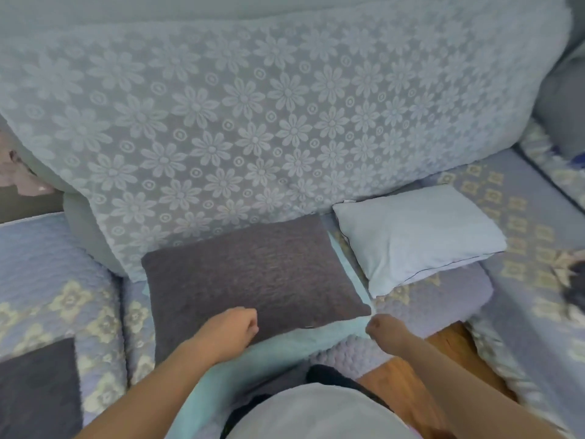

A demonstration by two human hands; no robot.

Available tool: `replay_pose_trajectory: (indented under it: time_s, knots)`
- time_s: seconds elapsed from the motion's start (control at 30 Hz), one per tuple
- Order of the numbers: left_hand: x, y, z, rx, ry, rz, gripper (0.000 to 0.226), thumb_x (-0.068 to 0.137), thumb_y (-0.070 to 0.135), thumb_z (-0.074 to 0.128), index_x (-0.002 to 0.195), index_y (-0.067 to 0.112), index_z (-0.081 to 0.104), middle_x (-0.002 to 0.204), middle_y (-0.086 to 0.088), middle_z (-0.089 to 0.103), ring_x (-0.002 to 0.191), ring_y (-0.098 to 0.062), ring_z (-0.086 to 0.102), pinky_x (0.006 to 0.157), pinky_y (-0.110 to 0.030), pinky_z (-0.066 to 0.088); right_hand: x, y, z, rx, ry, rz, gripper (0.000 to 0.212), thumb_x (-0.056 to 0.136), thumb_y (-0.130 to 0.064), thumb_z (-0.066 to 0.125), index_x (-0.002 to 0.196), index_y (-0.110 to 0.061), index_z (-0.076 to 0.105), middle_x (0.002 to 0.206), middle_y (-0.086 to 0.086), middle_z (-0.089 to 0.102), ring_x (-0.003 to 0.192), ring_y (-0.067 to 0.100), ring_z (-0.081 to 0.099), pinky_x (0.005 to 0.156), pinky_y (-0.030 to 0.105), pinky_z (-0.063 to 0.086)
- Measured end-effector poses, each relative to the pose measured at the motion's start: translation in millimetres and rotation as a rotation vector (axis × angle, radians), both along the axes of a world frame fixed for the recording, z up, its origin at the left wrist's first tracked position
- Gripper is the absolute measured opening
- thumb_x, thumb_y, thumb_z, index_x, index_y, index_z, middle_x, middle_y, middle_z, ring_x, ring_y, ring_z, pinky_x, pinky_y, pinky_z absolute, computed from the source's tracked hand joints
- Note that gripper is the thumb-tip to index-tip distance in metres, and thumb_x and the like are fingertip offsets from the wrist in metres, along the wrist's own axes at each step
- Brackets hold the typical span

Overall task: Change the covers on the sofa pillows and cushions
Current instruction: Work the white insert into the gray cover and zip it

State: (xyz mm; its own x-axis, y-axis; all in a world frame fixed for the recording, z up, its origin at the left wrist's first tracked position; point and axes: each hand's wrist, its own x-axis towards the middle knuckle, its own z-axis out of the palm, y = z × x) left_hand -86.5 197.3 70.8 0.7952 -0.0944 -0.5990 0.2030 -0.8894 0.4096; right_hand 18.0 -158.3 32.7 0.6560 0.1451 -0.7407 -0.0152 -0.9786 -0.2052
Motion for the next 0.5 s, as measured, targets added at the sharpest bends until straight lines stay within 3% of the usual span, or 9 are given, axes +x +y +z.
replay_pose_trajectory:
  time_s: [0.07, 0.17, 0.23, 0.33, 0.37, 0.43, 0.5]
  knots:
    - [32.4, -19.0, 4.3, -0.024, -0.074, -0.010, 0.011, 0.103, 0.035, 0.048, 0.101, 0.029, 0.057, 0.106, 0.007, 0.058, 0.097, -0.014, 0.057, 0.086, -0.034, 0.048, -2.6, -35.0, 7.9, -0.016, 0.015, -0.214, 0.023, 0.102, -0.011, 0.044, 0.111, -0.007, 0.065, 0.108, 0.009, 0.063, 0.099, 0.022, 0.062, 0.083, 0.026, 0.048]
    - [73.3, -58.9, 3.4, -0.050, -0.136, -0.045, 0.026, 0.102, 0.034, 0.050, 0.129, 0.031, 0.054, 0.131, 0.004, 0.051, 0.124, -0.019, 0.051, 0.103, -0.036, 0.044, -3.4, -84.3, 16.6, -0.019, 0.026, -0.522, 0.015, 0.096, -0.016, 0.054, 0.083, -0.016, 0.061, 0.080, 0.003, 0.060, 0.067, 0.014, 0.054, 0.063, 0.024, 0.046]
    - [91.6, -87.0, -5.9, 0.066, -0.198, -0.042, 0.051, 0.102, 0.035, 0.051, 0.151, 0.032, 0.036, 0.158, -0.005, 0.028, 0.146, -0.028, 0.028, 0.119, -0.043, 0.031, 3.7, -111.2, 13.1, 0.003, 0.069, -0.715, 0.013, 0.095, -0.015, 0.056, 0.084, -0.015, 0.061, 0.078, 0.004, 0.059, 0.065, 0.015, 0.053, 0.059, 0.025, 0.046]
    - [115.1, -116.1, -25.1, 0.295, -0.307, 0.166, 0.075, 0.101, 0.042, 0.049, 0.160, 0.037, 0.004, 0.168, -0.013, -0.007, 0.154, -0.040, -0.003, 0.122, -0.058, 0.008, 39.2, -133.3, -2.7, 0.084, 0.106, -0.867, 0.020, 0.096, -0.009, 0.054, 0.077, -0.018, 0.054, 0.077, 0.005, 0.056, 0.063, 0.016, 0.052, 0.057, 0.026, 0.046]
    - [122.1, -119.7, -37.2, 0.300, -0.219, 0.238, 0.078, 0.100, 0.048, 0.048, 0.159, 0.042, -0.003, 0.167, -0.011, -0.016, 0.153, -0.040, -0.011, 0.121, -0.061, 0.003, 60.7, -138.1, -13.7, 0.125, 0.106, -0.929, 0.024, 0.096, -0.007, 0.053, 0.075, -0.019, 0.051, 0.076, 0.005, 0.054, 0.062, 0.017, 0.051, 0.058, 0.027, 0.046]
    - [127.9, -126.5, -64.8, 0.294, 0.144, 0.188, 0.082, 0.097, 0.060, 0.045, 0.155, 0.052, -0.012, 0.164, -0.002, -0.031, 0.151, -0.038, -0.024, 0.121, -0.065, -0.002, 107.4, -143.7, -35.7, 0.226, 0.139, -1.102, 0.024, 0.096, -0.003, 0.051, 0.076, -0.015, 0.048, 0.072, 0.007, 0.047, 0.060, 0.020, 0.048, 0.060, 0.033, 0.045]
    - [134.2, -137.8, -79.6, 0.306, 0.472, 0.058, 0.079, 0.097, 0.061, 0.045, 0.154, 0.055, -0.010, 0.162, 0.000, -0.036, 0.149, -0.039, -0.028, 0.121, -0.065, -0.001, 150.6, -148.1, -60.9, 0.312, 0.189, -1.263, 0.004, 0.096, -0.008, 0.057, 0.093, -0.010, 0.054, 0.080, 0.010, 0.050, 0.068, 0.024, 0.054, 0.063, 0.035, 0.049]
